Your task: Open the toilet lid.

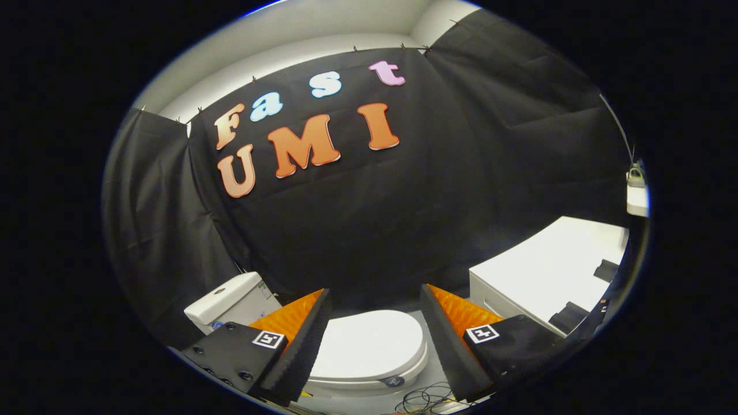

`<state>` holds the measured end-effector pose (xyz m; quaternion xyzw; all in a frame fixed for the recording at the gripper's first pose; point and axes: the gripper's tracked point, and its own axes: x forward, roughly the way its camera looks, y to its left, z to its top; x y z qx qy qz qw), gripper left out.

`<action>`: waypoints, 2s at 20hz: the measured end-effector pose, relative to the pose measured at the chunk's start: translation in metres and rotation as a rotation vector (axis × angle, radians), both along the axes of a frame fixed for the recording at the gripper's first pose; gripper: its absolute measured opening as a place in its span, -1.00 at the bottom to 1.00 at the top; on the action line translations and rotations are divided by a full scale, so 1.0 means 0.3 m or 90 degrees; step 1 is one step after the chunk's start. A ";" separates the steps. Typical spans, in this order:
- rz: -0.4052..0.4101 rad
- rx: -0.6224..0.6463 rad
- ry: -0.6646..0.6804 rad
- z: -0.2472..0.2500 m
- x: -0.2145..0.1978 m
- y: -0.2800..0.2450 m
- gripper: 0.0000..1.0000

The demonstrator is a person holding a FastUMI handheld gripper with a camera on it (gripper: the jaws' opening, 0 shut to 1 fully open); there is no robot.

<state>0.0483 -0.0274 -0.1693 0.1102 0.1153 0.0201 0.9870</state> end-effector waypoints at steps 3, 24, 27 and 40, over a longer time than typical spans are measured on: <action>0.005 0.052 0.061 -0.201 0.024 -0.023 0.97; 0.032 0.298 0.425 -1.218 -0.004 -0.021 0.97; 0.036 0.365 0.462 -1.269 -0.005 0.005 0.97; 0.035 0.444 0.535 -1.391 0.025 0.039 0.23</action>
